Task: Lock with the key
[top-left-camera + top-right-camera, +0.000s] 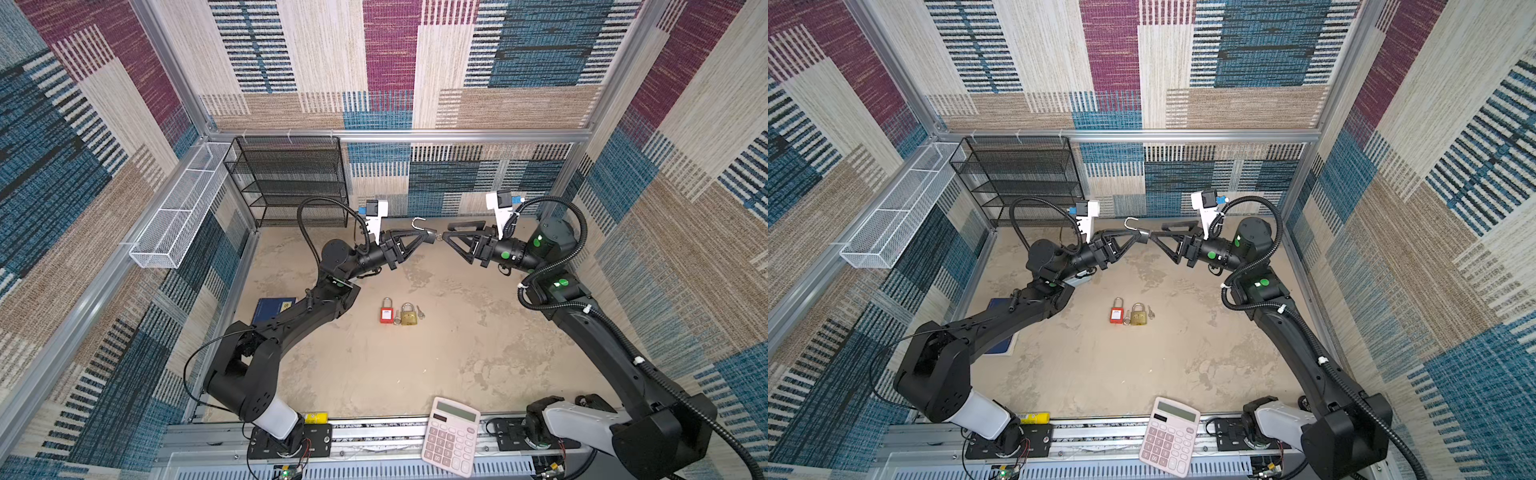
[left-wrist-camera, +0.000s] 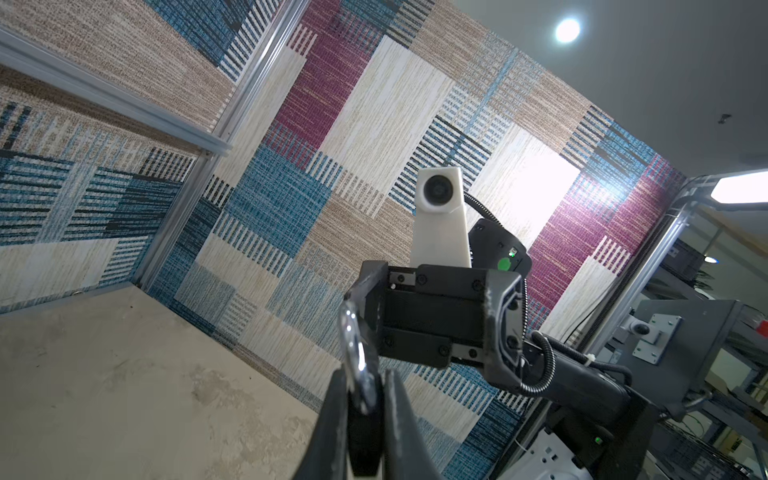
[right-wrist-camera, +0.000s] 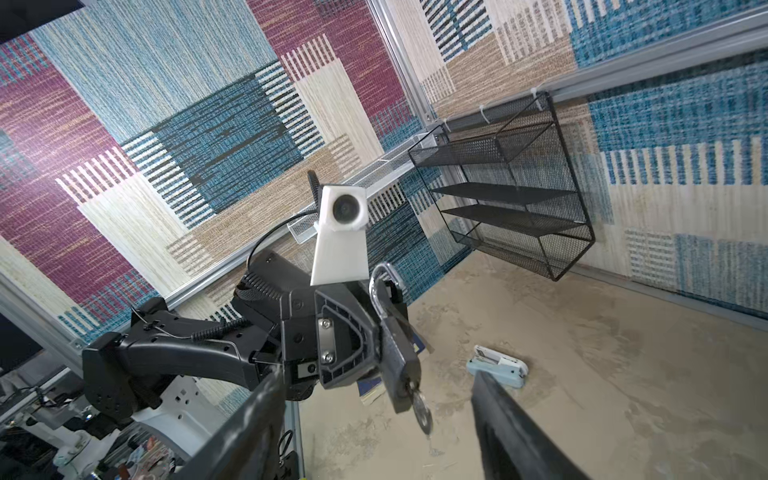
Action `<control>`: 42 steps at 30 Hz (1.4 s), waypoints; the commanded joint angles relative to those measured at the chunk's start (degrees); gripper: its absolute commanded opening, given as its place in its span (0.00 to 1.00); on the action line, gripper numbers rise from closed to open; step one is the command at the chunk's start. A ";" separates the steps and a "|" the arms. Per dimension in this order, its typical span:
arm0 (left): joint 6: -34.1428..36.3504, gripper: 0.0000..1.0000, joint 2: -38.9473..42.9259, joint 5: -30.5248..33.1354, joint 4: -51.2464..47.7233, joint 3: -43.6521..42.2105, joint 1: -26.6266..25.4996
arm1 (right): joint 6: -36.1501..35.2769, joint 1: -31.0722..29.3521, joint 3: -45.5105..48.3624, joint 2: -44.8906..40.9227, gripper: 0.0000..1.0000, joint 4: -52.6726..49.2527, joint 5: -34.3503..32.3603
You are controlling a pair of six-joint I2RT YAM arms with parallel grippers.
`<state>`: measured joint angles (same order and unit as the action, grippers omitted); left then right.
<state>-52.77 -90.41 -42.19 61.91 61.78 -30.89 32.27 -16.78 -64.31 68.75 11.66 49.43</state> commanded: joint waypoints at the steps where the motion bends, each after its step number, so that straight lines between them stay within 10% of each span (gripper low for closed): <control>1: -1.80 0.00 -0.37 -0.23 7.46 0.88 0.05 | 5.58 0.05 -0.10 1.11 0.72 6.33 3.91; 42: -5.14 0.00 -3.26 0.28 12.27 3.45 -1.23 | 8.76 -0.31 -3.54 8.15 0.37 13.49 11.87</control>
<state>-56.90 -93.73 -42.15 71.16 65.30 -32.05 39.40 -16.91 -67.22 76.66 22.04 60.10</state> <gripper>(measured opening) 0.122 0.375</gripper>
